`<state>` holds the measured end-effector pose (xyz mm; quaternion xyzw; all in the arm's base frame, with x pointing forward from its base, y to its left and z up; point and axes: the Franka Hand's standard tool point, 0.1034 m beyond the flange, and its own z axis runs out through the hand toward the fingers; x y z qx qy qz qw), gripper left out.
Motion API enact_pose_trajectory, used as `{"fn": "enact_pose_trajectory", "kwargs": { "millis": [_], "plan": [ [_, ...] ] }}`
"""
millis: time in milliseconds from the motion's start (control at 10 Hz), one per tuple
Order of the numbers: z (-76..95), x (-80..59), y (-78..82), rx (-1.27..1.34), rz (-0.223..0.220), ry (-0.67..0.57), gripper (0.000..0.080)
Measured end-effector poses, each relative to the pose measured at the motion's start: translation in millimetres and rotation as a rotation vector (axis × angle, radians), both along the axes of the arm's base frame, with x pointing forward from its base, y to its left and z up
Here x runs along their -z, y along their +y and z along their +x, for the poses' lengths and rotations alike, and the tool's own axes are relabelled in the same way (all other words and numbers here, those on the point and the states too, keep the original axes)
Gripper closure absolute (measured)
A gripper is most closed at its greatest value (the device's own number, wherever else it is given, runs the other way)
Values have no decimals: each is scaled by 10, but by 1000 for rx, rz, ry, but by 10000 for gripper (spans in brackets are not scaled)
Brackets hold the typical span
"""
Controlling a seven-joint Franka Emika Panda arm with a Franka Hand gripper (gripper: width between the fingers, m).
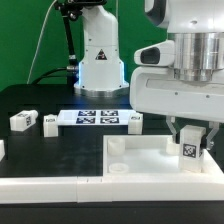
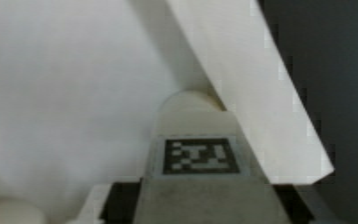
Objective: Assemble one leg
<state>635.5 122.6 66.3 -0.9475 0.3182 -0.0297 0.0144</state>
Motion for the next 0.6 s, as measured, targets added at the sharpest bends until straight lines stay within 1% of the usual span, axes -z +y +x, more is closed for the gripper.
{"fn": "enact_pose_trajectory", "kwargs": {
  "millis": [100,400,600],
  "plan": [
    [-1,1,2,91,7,0,508],
    [-4,5,3,507,55,5,508],
    [-3,5,3,682,70,10,508]
  ]
}}
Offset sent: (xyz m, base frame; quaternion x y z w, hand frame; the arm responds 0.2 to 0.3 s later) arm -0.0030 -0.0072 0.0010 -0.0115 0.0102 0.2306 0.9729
